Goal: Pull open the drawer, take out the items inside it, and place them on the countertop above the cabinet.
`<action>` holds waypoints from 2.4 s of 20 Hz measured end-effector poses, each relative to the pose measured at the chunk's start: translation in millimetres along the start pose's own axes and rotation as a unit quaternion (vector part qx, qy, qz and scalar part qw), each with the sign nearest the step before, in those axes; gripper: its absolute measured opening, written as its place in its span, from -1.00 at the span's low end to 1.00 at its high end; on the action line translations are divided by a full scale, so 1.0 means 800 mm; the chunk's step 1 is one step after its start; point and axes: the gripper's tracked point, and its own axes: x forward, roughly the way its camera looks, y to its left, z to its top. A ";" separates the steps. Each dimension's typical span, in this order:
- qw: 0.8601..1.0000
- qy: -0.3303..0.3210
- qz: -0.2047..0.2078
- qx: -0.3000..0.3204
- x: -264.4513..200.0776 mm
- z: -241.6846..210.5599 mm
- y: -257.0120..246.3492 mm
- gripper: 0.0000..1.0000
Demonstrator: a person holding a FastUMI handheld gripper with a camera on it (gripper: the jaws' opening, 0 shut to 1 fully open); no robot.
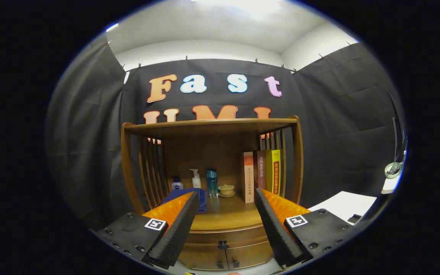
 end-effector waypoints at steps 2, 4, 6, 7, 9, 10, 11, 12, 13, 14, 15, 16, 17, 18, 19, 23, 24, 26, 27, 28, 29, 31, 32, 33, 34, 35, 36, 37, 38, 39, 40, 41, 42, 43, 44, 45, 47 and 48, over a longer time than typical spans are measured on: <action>1.000 0.003 0.000 0.002 0.005 -0.019 -0.004 0.96; 1.000 0.010 -0.003 0.001 0.010 -0.051 -0.008 0.96; 1.000 0.020 -0.006 -0.002 0.015 -0.092 -0.013 0.96; 1.000 0.025 -0.005 -0.001 0.015 -0.112 -0.013 0.96; 1.000 0.029 -0.002 0.002 0.024 -0.148 -0.013 0.96; 1.000 0.028 -0.004 0.003 0.026 -0.163 -0.013 0.96; 1.000 0.028 -0.007 0.005 0.027 -0.180 -0.016 0.96; 1.000 0.028 -0.006 0.006 0.026 -0.202 -0.019 0.96; 0.999 0.032 -0.005 0.007 0.026 -0.221 -0.018 0.96; 0.999 0.035 -0.004 0.004 0.025 -0.239 -0.017 0.96; 0.999 0.037 -0.002 -0.003 0.025 -0.257 -0.016 0.96; 0.999 0.040 0.000 -0.012 0.029 -0.269 -0.016 0.97; 0.999 0.047 -0.001 -0.021 0.030 -0.287 -0.015 0.97; 0.998 0.055 0.001 -0.027 0.031 -0.309 -0.014 0.96; 0.998 0.064 0.003 -0.027 0.033 -0.329 -0.011 0.96; 0.996 0.082 0.006 -0.016 0.043 -0.379 -0.010 0.96; 0.996 0.088 0.006 -0.021 0.047 -0.390 -0.010 0.96; 0.995 0.098 0.006 -0.033 0.055 -0.412 -0.009 0.97; 0.994 0.102 0.007 -0.037 0.058 -0.422 -0.007 0.97; 0.994 0.105 0.010 -0.039 0.060 -0.431 -0.005 0.97; 0.993 0.107 0.011 -0.042 0.063 -0.439 -0.001 0.97; 0.992 0.113 0.016 -0.050 0.066 -0.456 0.006 0.94; 0.991 0.119 0.017 -0.053 0.067 -0.466 0.008 0.91; 0.991 0.123 0.019 -0.055 0.068 -0.475 0.010 0.89; 0.990 0.125 0.020 -0.056 0.070 -0.481 0.012 0.86; 0.990 0.128 0.020 -0.056 0.071 -0.488 0.013 0.83; 0.990 0.130 0.019 -0.054 0.074 -0.493 0.011 0.81; 0.990 0.131 0.016 -0.051 0.075 -0.496 0.009 0.78; 0.990 0.131 0.013 -0.045 0.075 -0.497 0.006 0.68; 0.990 0.133 0.010 -0.038 0.077 -0.500 0.003 0.58; 0.990 0.135 0.006 -0.033 0.078 -0.503 -0.001 0.53; 0.990 0.137 0.009 -0.026 0.079 -0.504 -0.002 0.41; 0.990 0.138 0.011 -0.023 0.078 -0.504 0.002 0.31; 0.990 0.138 0.013 -0.025 0.080 -0.504 0.003 0.21; 0.990 0.139 0.014 -0.029 0.082 -0.503 0.002 0.17; 0.990 0.141 0.014 -0.028 0.084 -0.503 0.003 0.14; 0.988 0.150 0.020 -0.028 0.083 -0.507 0.004 0.07; 0.988 0.152 0.022 -0.035 0.082 -0.506 0.004 0.04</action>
